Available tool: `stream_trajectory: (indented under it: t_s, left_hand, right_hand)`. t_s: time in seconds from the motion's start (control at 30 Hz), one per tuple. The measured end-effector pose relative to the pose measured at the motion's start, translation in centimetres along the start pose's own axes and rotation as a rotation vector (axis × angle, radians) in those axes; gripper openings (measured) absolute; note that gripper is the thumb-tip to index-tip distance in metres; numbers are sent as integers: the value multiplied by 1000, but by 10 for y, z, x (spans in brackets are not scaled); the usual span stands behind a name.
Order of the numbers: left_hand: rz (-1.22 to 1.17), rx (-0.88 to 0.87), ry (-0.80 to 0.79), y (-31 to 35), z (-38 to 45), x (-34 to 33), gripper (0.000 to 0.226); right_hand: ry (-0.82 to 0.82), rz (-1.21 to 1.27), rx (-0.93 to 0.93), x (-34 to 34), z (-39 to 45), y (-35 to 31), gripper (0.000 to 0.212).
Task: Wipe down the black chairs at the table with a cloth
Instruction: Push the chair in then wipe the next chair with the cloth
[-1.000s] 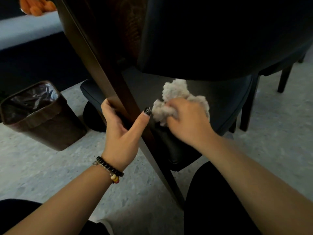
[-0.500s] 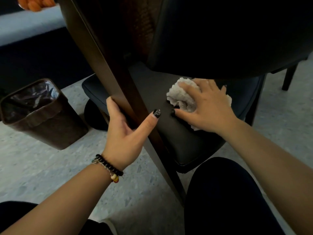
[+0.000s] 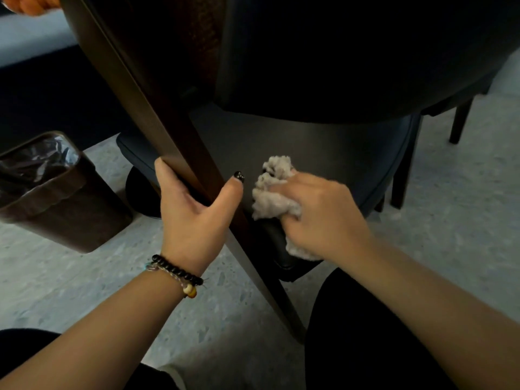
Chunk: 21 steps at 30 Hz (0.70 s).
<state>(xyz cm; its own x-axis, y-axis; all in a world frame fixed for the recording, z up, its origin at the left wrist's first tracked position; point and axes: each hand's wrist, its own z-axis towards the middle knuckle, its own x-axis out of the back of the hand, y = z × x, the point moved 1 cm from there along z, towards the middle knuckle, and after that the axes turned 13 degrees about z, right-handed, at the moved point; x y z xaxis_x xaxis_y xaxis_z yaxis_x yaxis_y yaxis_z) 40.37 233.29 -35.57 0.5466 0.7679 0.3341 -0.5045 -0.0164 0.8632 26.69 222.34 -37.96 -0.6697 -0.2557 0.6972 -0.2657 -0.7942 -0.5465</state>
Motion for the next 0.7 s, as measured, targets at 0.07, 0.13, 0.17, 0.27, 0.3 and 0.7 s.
stream_trajectory:
  t_s: [0.07,0.13,0.17,0.27,0.3,0.7]
  left_hand:
    - [35,2,30,0,1,-2,39]
    - [35,-4,48,-1,1,-3,39]
    - [37,-9,53,-2,1,-4,39]
    - [19,-18,60,-6,-4,-8,44]
    - [3,-14,58,-7,-7,-10,45]
    - [-534,219,-136,-3,-2,12,49]
  right_hand:
    - [-63,43,75,9,-4,5,43]
    - [-73,24,-1,20,14,23,39]
    - [-43,17,-80,24,24,29,38]
    - [86,53,-191,14,21,24,35]
    - [124,60,-152,4,7,16,35]
    - [438,929,-270,-20,-55,-39,37]
